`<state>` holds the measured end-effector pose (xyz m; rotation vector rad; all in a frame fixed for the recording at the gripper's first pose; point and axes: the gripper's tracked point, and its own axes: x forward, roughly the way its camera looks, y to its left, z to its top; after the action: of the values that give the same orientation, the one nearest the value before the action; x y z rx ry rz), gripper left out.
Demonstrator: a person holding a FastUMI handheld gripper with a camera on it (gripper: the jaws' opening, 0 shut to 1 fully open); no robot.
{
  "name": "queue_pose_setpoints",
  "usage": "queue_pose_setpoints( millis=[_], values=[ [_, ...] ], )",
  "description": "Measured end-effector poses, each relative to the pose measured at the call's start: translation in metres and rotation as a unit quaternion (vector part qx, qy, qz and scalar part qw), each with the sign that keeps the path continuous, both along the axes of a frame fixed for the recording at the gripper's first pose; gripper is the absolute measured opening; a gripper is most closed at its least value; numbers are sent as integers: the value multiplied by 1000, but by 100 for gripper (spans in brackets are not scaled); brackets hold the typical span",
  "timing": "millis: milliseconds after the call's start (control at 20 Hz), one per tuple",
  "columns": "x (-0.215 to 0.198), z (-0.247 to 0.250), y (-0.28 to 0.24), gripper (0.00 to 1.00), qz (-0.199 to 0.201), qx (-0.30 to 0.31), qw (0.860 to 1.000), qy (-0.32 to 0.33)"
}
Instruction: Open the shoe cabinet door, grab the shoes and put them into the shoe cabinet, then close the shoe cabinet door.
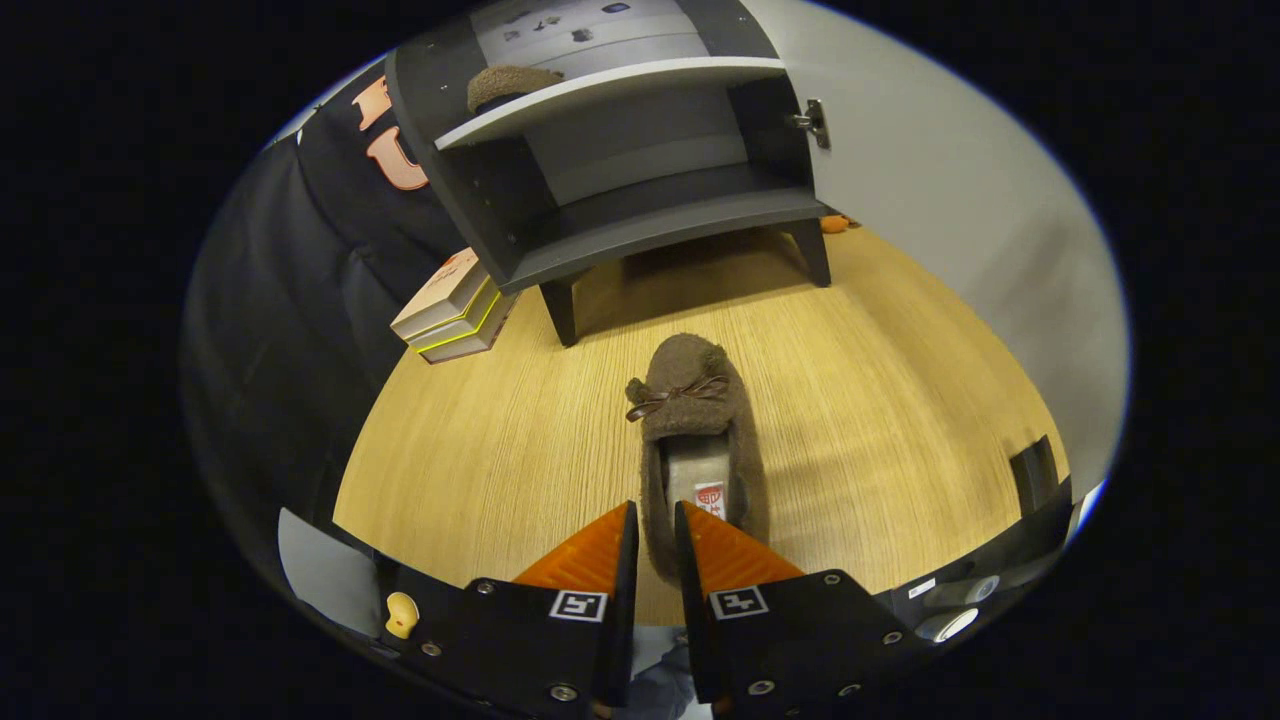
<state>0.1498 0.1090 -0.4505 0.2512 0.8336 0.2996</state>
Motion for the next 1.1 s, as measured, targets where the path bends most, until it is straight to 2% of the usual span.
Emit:
queue_pose_setpoints(
  millis=[200,350,600,850,1100],
  values=[
    [20,-29,17,24,23,1,1000,14],
    [42,-44,29,23,27,-5,1000,6],
    [74,-52,30,17,6,-18,1000,-11],
    [81,-55,33,10,-11,-11,1000,-8],
    [72,-36,18,8,-4,-40,999,-23]
  ],
)
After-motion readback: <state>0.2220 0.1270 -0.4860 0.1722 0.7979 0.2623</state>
